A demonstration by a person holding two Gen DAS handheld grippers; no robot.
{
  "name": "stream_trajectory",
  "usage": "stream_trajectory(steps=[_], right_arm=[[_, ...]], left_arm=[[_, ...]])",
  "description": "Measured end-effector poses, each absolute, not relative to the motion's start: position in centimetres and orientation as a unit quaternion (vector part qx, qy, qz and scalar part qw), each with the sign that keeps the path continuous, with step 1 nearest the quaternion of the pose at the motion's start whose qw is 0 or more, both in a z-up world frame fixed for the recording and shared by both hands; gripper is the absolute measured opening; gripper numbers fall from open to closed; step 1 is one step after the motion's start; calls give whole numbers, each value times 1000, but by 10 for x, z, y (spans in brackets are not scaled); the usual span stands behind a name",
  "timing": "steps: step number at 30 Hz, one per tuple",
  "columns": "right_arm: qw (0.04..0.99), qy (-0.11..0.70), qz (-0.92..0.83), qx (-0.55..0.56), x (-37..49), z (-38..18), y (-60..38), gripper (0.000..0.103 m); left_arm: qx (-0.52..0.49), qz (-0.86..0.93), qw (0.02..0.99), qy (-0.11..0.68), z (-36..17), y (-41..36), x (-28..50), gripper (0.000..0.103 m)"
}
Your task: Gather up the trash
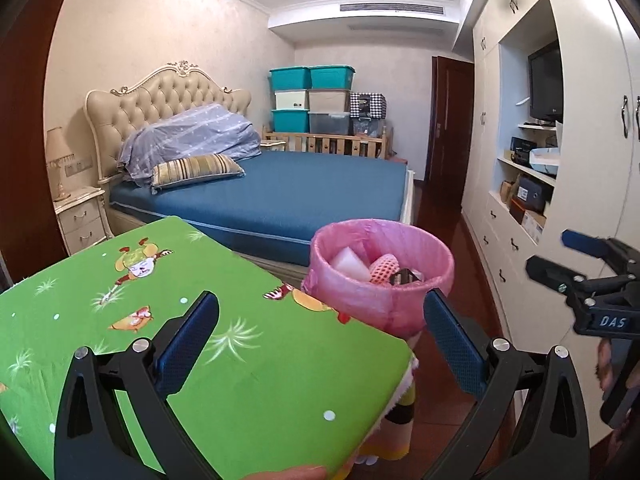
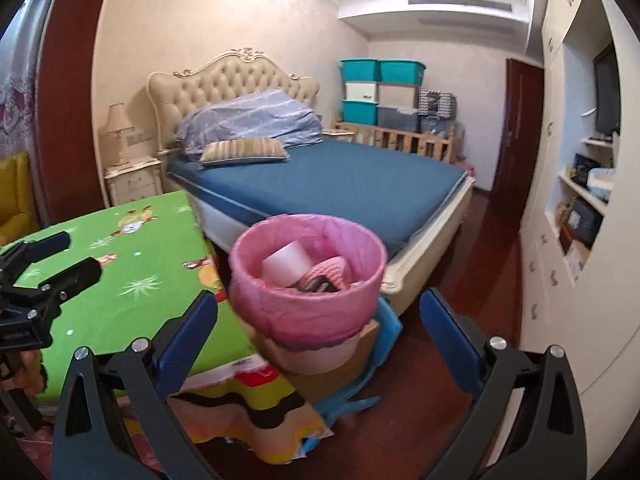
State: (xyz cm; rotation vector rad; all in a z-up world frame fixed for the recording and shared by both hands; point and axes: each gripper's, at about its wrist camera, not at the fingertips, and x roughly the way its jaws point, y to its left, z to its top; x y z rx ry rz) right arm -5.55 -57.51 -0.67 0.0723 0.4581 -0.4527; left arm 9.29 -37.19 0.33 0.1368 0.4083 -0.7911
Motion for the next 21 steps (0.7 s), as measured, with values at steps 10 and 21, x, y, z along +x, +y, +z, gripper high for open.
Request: stream_trajectory(steps=[10,21], right_arm=[[954,228,-192,28,-51,2,-563,98],[952,233,-195,32,-54,-3,-566,98]], left_arm=[[77,-385,900,189,1,-378,84,96],[99,-391,897,180,-4,-386,75,96]])
